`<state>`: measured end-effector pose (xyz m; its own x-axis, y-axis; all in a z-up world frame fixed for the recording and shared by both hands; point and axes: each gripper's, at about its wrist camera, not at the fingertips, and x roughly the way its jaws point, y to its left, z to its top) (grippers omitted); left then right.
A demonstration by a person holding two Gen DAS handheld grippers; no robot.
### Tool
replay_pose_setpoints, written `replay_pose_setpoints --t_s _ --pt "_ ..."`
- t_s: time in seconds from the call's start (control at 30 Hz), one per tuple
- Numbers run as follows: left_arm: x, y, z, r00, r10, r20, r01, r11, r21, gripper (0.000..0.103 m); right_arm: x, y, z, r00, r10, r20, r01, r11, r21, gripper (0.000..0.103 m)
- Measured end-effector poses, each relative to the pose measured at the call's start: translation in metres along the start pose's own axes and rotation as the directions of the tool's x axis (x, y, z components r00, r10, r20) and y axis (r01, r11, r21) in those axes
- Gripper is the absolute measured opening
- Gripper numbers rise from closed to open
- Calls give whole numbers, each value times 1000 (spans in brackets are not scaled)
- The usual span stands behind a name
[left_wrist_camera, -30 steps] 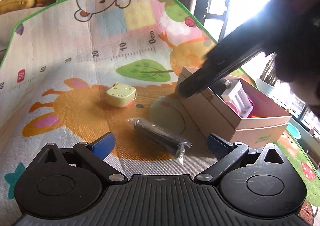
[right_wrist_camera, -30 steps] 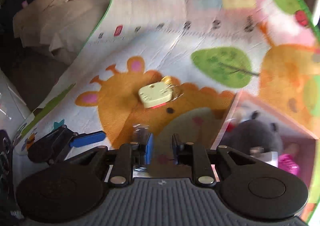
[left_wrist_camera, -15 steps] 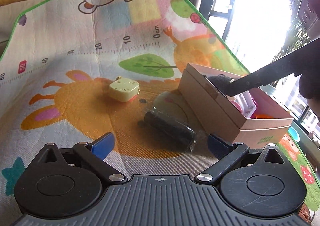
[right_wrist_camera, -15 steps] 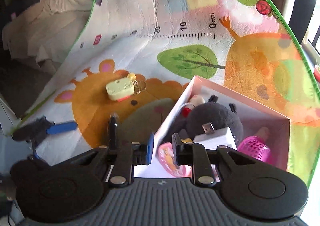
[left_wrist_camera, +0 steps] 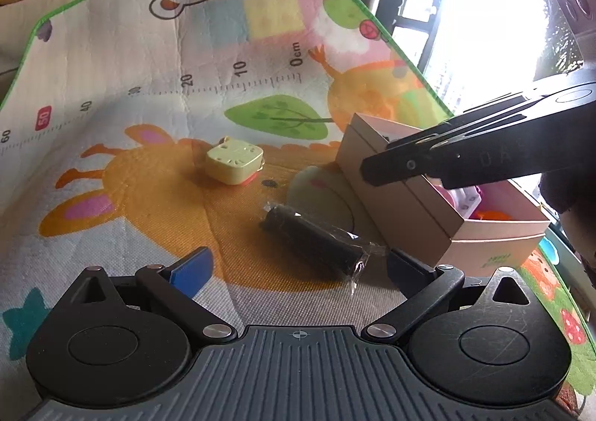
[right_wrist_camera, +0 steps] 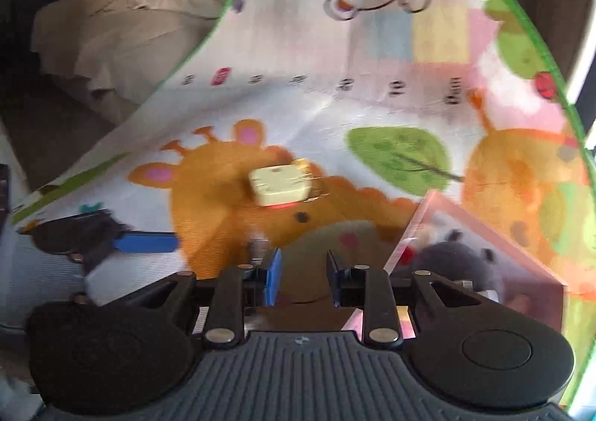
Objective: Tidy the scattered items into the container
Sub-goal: 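Grasp the black wrapped cylinder with the right gripper and lift it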
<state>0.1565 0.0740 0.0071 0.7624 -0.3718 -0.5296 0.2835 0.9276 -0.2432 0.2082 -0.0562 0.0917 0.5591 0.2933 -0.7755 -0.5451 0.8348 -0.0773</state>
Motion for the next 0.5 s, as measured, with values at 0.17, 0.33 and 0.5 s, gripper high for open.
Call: replay_pose_setpoints --t_s 0.17,0.33,0.5 --pt "0 0 0 1000 1 -3 -1 1000 5 102 46 3 14 984 78 -160 -63 993 95 38" --pt "2 2 1 1000 8 -23 -9 1000 -12 102 67 8 10 969 64 -238 -42 994 97 32" --pt "-2 1 0 999 -28 -18 28 1000 2 102 45 10 0 971 97 -219 -73 991 112 19"
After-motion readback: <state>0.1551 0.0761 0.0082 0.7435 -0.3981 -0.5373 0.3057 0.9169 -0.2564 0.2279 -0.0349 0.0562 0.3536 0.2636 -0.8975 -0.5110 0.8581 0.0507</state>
